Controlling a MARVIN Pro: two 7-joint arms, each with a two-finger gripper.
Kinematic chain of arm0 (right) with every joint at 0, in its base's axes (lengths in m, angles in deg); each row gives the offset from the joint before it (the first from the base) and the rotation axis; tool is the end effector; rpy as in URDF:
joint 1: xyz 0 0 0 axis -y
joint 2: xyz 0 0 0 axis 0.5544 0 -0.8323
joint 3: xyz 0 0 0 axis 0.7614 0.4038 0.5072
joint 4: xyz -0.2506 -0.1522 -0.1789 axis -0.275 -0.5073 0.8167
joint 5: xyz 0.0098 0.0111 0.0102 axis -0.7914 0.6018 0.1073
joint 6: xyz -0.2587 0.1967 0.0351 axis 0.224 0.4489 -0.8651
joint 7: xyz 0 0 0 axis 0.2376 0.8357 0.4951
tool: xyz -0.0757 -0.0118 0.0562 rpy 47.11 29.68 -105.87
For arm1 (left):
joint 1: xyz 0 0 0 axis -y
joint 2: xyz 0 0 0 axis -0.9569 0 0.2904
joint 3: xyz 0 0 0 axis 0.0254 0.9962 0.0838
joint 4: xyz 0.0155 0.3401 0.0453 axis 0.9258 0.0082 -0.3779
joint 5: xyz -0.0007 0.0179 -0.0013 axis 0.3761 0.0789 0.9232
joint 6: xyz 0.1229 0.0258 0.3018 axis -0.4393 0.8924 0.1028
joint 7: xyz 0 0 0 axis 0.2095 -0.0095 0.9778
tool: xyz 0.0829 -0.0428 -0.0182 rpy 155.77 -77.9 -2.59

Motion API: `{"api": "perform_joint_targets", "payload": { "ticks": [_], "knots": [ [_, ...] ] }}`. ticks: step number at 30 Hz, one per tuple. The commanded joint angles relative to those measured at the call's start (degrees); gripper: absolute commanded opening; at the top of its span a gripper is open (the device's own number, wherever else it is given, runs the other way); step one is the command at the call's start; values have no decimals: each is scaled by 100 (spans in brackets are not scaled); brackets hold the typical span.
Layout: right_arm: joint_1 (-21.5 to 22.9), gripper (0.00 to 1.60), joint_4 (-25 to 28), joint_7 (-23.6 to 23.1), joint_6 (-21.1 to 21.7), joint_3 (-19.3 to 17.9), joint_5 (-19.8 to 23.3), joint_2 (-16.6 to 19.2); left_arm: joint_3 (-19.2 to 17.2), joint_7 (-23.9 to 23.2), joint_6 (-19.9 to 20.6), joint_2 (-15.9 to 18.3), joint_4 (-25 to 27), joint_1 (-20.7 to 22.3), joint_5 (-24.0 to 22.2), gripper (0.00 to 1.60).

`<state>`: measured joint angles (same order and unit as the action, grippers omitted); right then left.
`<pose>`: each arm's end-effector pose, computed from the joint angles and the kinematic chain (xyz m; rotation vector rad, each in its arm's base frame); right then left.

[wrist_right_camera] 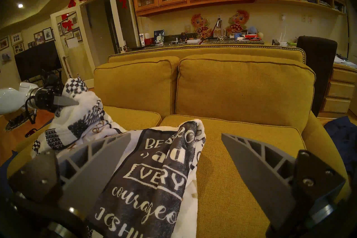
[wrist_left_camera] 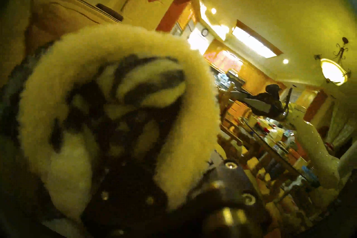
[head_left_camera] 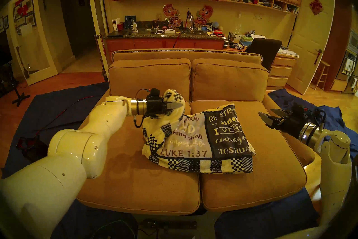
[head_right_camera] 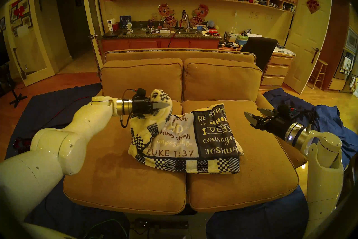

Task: Fold the blanket in half twice

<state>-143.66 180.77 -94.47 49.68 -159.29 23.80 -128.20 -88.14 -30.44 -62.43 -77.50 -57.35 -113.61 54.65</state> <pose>0.2928 -0.2537 -0.2423 -2.2179 -0.3581 -1.6989 0.5903 -0.0251 -0.3301 1.5789 -0.6980 0.8579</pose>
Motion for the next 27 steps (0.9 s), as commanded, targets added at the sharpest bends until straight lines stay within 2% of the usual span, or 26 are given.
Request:
{"api": "perform_joint_targets", "payload": {
  "ticks": [1, 11, 19, 27],
  "knots": [
    [28, 160, 45, 2, -6, -27, 4, 22, 84, -99, 214, -390, 523, -240, -123, 0],
    [28, 160, 46, 2, -6, -27, 4, 22, 472, -72, 546, -884, 1184, -638, -15, 0],
    [28, 160, 48, 3, -5, -28, 4, 22, 788, 559, 826, -1337, 1454, -695, 168, 0],
    [28, 160, 46, 2, -6, -27, 4, 22, 1147, 1501, 1034, -1764, 1322, -457, 279, 0]
  ]
}}
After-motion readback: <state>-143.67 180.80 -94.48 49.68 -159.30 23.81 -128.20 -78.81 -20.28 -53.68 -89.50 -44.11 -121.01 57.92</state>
